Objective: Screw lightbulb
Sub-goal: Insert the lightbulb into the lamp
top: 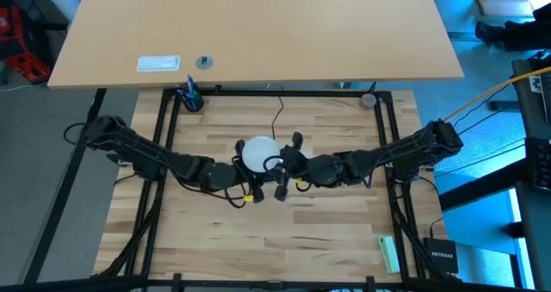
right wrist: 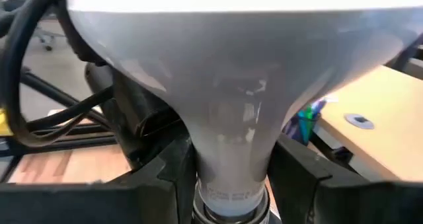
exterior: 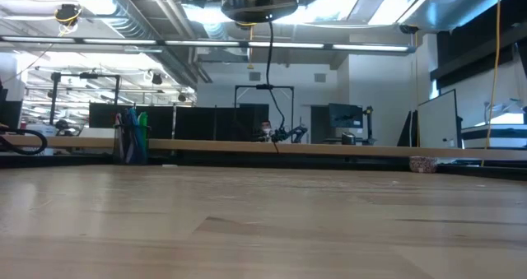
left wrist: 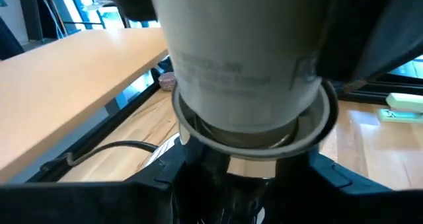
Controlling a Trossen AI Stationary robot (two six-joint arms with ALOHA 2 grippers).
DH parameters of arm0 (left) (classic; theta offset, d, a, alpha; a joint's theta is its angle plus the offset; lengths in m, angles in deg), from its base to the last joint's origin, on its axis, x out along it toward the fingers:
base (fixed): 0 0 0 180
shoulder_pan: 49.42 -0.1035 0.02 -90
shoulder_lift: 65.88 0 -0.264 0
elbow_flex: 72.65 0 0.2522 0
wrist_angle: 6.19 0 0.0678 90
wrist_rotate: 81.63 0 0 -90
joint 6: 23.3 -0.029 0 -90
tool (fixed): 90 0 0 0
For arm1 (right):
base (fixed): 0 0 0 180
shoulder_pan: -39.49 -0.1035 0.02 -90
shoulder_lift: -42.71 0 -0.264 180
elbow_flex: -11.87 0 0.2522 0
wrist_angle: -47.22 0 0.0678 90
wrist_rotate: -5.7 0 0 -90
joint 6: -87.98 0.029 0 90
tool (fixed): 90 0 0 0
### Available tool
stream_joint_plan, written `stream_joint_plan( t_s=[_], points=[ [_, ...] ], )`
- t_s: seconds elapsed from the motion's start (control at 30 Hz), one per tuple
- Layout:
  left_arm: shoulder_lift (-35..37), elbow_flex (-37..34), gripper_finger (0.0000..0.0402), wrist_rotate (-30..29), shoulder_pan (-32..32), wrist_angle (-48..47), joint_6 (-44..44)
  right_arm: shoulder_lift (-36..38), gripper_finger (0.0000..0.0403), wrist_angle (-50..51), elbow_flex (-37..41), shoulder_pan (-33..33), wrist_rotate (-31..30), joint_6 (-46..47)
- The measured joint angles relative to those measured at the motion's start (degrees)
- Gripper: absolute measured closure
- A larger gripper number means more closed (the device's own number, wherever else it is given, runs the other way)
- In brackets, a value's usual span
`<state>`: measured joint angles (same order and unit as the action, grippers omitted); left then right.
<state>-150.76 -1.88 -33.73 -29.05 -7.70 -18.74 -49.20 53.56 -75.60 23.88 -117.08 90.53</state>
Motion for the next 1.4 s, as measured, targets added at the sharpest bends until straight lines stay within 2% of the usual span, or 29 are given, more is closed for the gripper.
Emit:
stream_joint_plan(
  t_s=[0.13, 0.27, 0.33, 0.4, 0.53, 0.7, 0.83, 0.93, 1.13, 1.23, 1.33, 1.4],
  points=[
    [0.7, 0.0, 0.0239, 0.6, 0.2, -2.1, -0.4, 0.3, 0.0248, 0.1, 0.1, 0.1, 3.8, -0.4],
    [2.7, 0.4, 0.0239, 3.6, 0.8, -4.8, -2.4, 1.4, 0.0145, 1.4, 0.3, -0.4, 6.3, 0.0],
    [3.9, 0.4, 0.0239, 7.1, 1.0, -5.1, -3.0, 3.4, 0.0094, 3.4, 0.3, -0.9, 9.1, -0.8],
    [5.1, 0.4, 0.0239, 11.0, 1.2, -5.9, -3.6, 5.6, 0.0059, 5.2, 0.3, -1.1, 13.0, -1.4],
    [6.1, 0.4, 0.0239, 21.8, 1.3, -6.7, -3.7, 8.3, 0.0038, 8.8, 0.2, -1.2, 23.5, -1.8],
    [5.3, 0.3, 0.0239, 33.8, 0.1, -4.6, -3.7, 8.1, 0.0057, 6.0, 0.2, -1.2, 30.5, -4.0],
    [3.9, 0.3, 0.0239, 37.4, -1.0, -3.7, -3.5, 5.2, 0.0077, 1.6, 0.2, -1.2, 36.6, -4.9],
    [2.9, 0.3, 0.0239, 40.2, -1.9, -3.7, -3.3, 3.3, 0.0092, -2.5, 0.2, -1.2, 38.4, -5.9],
    [2.8, 0.2, 0.0239, 41.9, -2.5, -4.6, -2.4, 2.2, 0.0137, -2.4, 0.2, -1.2, 39.4, -6.9],
    [3.0, 0.2, 0.0239, 42.0, -2.3, -4.7, -2.6, 2.2, 0.0181, -1.8, 0.2, -1.2, 39.5, -6.9],
    [3.0, 0.2, 0.0239, 42.0, -2.3, -5.0, -2.5, 2.2, 0.0242, -1.5, 0.2, -1.2, 39.3, -6.7],
    [3.0, 0.2, 0.0239, 41.5, -2.3, -5.2, -2.2, 2.2, 0.0252, -0.9, 0.2, -1.2, 37.6, -6.6]
  ],
)
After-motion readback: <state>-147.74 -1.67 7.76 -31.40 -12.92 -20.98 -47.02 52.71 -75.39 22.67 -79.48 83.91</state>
